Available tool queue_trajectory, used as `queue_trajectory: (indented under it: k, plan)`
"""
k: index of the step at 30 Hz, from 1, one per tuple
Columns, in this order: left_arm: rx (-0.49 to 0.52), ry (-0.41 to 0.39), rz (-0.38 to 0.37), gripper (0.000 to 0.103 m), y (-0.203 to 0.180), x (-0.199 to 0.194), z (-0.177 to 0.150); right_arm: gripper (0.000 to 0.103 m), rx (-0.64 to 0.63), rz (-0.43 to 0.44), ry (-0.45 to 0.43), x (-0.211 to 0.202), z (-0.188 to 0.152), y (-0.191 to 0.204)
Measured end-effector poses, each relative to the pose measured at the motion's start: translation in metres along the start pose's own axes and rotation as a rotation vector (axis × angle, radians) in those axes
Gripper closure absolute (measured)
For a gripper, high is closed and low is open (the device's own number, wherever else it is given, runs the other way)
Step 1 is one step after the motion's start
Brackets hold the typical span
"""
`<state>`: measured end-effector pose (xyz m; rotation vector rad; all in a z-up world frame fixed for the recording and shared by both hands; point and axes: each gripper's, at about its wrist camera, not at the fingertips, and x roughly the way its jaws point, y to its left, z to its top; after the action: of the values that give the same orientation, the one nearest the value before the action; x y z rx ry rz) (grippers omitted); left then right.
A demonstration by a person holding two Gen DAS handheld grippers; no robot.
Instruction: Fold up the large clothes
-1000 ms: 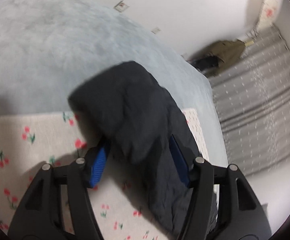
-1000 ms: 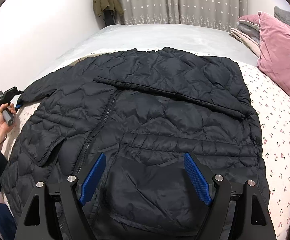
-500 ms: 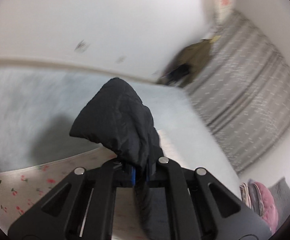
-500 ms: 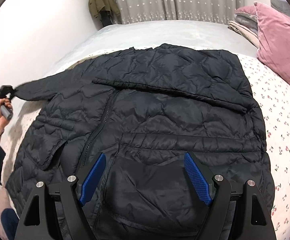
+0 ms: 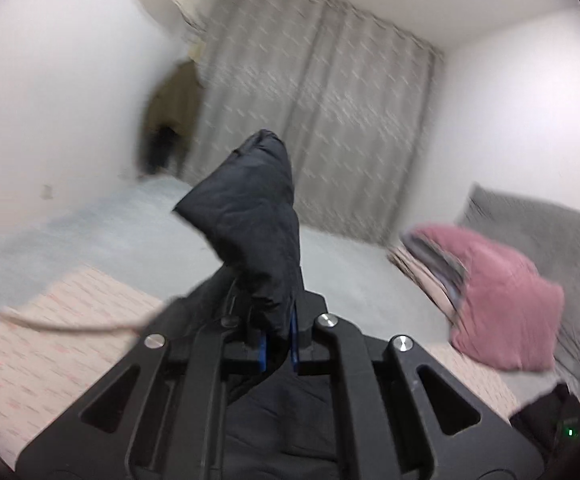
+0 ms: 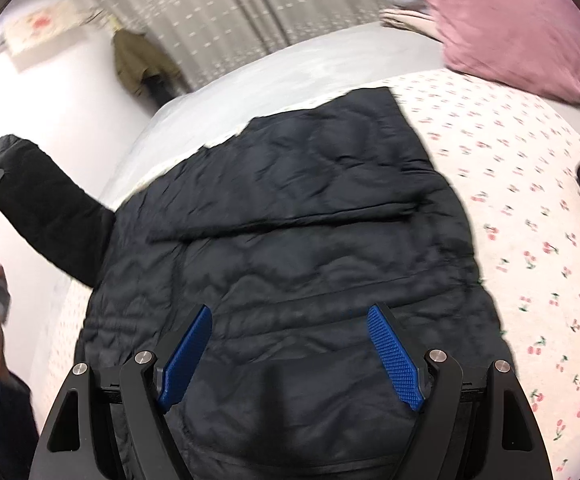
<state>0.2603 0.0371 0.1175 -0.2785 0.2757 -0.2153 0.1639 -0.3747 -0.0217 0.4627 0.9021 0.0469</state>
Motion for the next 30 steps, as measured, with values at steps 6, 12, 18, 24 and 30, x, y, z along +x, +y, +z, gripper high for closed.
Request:
queue_trajectory:
  k: [6,12,18,24,30]
  plan:
    - [0.025,0.259,-0.100,0.085,-0.067,0.080,-0.081,0.021,0.054,-0.011,-0.005,-0.005,0.007,-0.021]
    - [0.069,0.622,-0.182,0.057,-0.086,0.120,-0.177,0.022,0.081,-0.008,0.020,0.001,0.007,-0.029]
    - [0.050,0.651,-0.170,0.053,-0.090,0.108,-0.173,0.022,0.072,-0.003,0.035,0.005,0.005,-0.025]
    - [0.210,0.524,-0.033,0.034,-0.119,0.106,-0.153,0.022,0.078,-0.017,0.029,0.007,0.006,-0.027]
    - [0.384,0.592,0.087,0.033,-0.150,0.146,-0.188,0.022,0.087,-0.032,0.033,0.008,0.007,-0.031]
